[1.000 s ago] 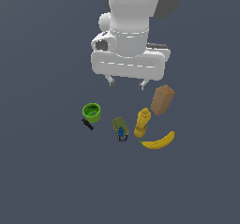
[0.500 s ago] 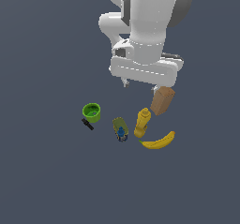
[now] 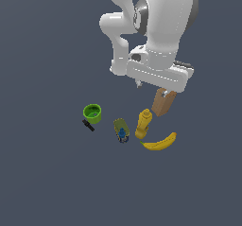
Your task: Pick up a designated object from a clutter of objects.
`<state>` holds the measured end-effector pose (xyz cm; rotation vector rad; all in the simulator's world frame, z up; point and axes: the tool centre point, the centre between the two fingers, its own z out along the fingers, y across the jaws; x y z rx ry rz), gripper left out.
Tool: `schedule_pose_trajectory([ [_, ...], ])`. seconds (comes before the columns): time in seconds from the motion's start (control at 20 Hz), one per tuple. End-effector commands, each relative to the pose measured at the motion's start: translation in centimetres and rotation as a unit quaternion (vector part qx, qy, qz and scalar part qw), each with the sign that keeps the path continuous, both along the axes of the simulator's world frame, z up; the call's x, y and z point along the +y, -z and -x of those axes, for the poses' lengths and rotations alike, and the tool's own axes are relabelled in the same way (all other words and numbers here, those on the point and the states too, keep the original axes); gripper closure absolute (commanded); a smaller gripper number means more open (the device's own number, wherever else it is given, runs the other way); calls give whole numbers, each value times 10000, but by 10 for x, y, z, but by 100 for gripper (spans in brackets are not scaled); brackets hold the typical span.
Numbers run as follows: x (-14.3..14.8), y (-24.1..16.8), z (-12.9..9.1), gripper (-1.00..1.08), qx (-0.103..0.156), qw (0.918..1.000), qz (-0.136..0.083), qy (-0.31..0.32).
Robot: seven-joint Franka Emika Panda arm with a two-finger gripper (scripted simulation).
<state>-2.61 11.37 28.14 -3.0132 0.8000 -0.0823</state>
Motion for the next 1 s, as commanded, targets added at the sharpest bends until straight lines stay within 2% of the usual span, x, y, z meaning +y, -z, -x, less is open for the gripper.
schedule_pose_trajectory([
  [0.0, 11, 7, 6, -92, 24, 9998, -14, 214],
  [0.45, 47, 32, 32, -92, 109, 9953, -49, 959],
  [0.95, 83, 58, 65, -92, 197, 9837, -60, 1784],
])
